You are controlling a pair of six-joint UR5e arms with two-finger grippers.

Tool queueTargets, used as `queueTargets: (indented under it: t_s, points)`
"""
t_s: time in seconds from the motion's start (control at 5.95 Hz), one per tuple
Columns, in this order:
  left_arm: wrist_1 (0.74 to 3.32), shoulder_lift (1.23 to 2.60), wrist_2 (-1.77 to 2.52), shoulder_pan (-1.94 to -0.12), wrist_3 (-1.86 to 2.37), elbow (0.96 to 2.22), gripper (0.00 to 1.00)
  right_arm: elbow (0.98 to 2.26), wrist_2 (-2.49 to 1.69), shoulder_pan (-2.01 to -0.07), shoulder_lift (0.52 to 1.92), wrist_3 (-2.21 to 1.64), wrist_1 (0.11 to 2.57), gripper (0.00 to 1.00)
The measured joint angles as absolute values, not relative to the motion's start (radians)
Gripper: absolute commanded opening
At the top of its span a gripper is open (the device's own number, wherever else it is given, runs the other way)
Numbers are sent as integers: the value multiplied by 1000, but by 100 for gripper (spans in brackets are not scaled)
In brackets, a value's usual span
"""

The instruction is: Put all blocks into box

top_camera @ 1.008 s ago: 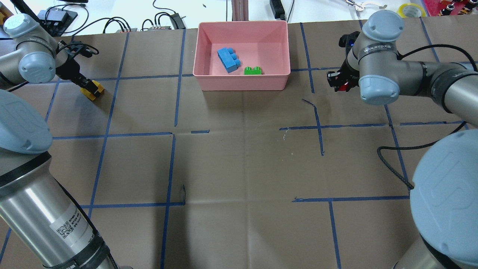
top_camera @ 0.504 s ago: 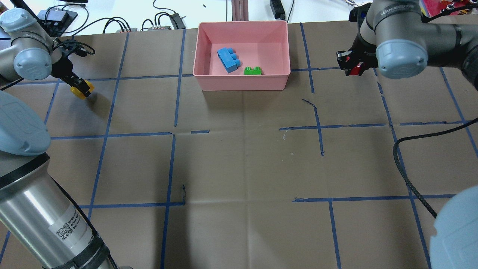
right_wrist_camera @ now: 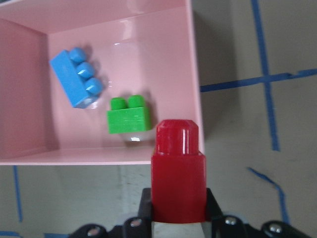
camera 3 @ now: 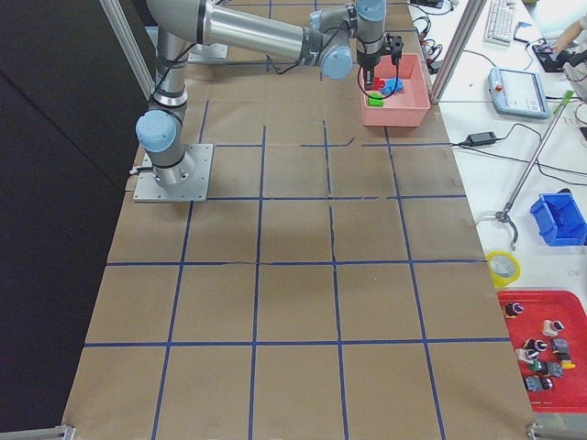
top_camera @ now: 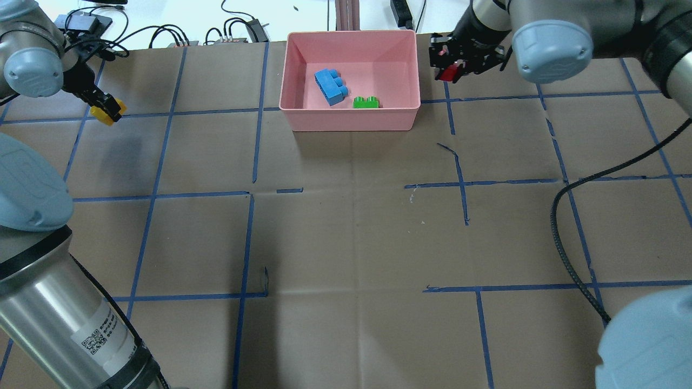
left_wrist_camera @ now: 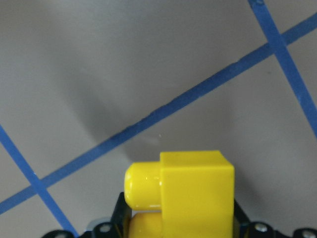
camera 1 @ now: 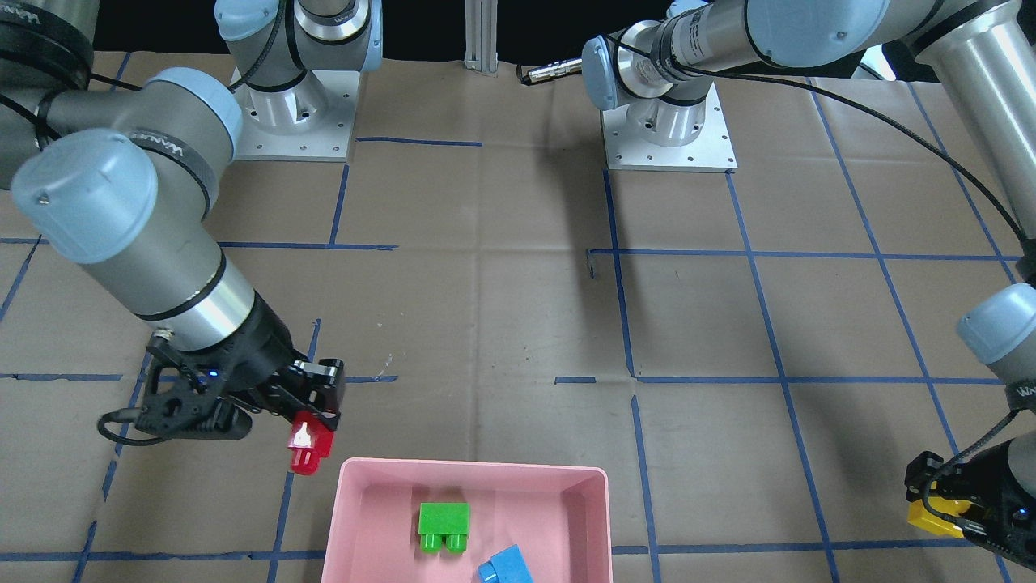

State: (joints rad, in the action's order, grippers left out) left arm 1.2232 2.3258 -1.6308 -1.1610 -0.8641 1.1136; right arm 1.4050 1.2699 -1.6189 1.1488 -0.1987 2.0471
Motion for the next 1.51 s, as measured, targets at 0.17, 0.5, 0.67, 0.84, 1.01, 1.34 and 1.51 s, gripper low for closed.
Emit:
queueTargets:
  t_s: [0.17, 0.5, 0.67, 0.84, 1.01, 1.34, 1.51]
  points:
    - [1296, 2307, -1603, -1189, -708, 1079, 28, 1331, 1219, -1654, 1067, -223, 2064, 12]
    - [1391, 2245, -1521, -1281, -323, 1061, 28, 1271, 1189, -1700, 983, -243, 2088, 100]
    - [1403, 2229, -1496, -1348, -144, 1059, 28, 1262, 1193, -1705, 974, -241, 2096, 100]
    - [1403, 2227, -1471, -1414, 15, 1057, 28, 1256, 1196, -1706, 972, -241, 2100, 100]
    - [1384, 2232, -1456, -1480, 155, 1056, 28, 1255, 1198, -1703, 977, -238, 2097, 100]
    - [1288, 2261, -1451, -1599, 427, 1055, 29, 1277, 1295, -1665, 1031, -128, 2062, 100]
    - [1235, 2285, -1450, -1652, 543, 1055, 30, 1298, 1346, -1630, 1087, -49, 1977, 100]
